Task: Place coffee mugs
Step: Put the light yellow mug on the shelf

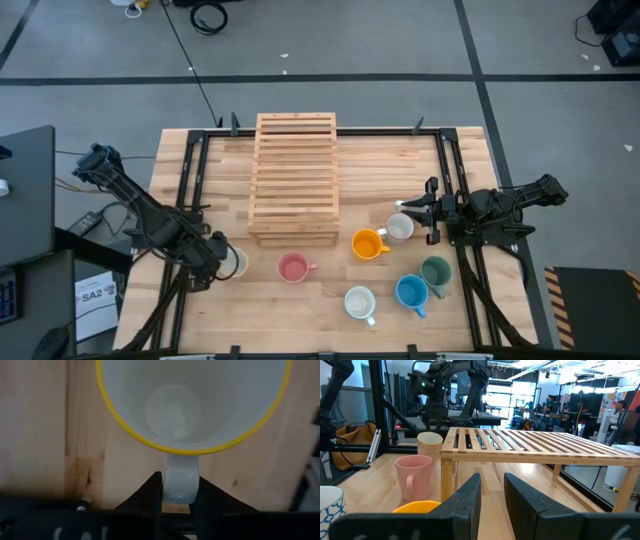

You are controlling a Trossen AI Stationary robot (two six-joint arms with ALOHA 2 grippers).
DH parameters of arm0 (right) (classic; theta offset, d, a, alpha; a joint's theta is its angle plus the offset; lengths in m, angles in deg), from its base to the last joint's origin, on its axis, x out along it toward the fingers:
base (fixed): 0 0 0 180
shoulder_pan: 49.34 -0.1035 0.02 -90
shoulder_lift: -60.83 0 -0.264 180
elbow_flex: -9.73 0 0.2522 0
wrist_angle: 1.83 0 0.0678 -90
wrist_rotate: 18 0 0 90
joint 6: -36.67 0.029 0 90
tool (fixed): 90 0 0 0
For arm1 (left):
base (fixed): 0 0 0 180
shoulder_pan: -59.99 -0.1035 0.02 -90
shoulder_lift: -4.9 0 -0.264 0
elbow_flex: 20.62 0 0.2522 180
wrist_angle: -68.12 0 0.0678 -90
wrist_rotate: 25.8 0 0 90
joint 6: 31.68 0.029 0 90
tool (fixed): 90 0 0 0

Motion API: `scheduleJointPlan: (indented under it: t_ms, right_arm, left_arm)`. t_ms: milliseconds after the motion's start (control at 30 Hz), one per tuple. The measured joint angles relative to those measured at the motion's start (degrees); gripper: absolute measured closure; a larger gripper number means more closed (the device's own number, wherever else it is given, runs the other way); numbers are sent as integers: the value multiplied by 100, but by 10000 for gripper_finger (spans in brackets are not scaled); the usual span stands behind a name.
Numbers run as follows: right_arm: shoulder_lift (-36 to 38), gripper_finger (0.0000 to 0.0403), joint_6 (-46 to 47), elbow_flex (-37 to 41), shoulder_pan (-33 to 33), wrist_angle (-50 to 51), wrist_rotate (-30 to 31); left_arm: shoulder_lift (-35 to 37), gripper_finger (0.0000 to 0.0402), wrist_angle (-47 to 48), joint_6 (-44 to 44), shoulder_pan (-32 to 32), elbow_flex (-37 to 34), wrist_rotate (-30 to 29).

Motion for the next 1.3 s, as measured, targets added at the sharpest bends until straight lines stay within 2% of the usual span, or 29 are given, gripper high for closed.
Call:
scheduleJointPlan:
  t_ms: [200,500,800,1000,1300]
  right_arm:
    - [0,312,0,0,2,-2,0]
    - [0,312,0,1,2,-1,0]
    - [0,312,0,1,2,-1,0]
    - [0,312,0,1,1,-2,0]
    - [0,312,0,1,0,-1,0]
  left_arm:
    - [0,322,11,180,0,322,-389]
    - [0,322,20,231,2,820,-419]
    - [0,322,36,1034,-122,1722,-940]
    - [0,322,150,1701,-468,2422,-1333]
    - [1,322,332,2865,-1402,3324,-1371]
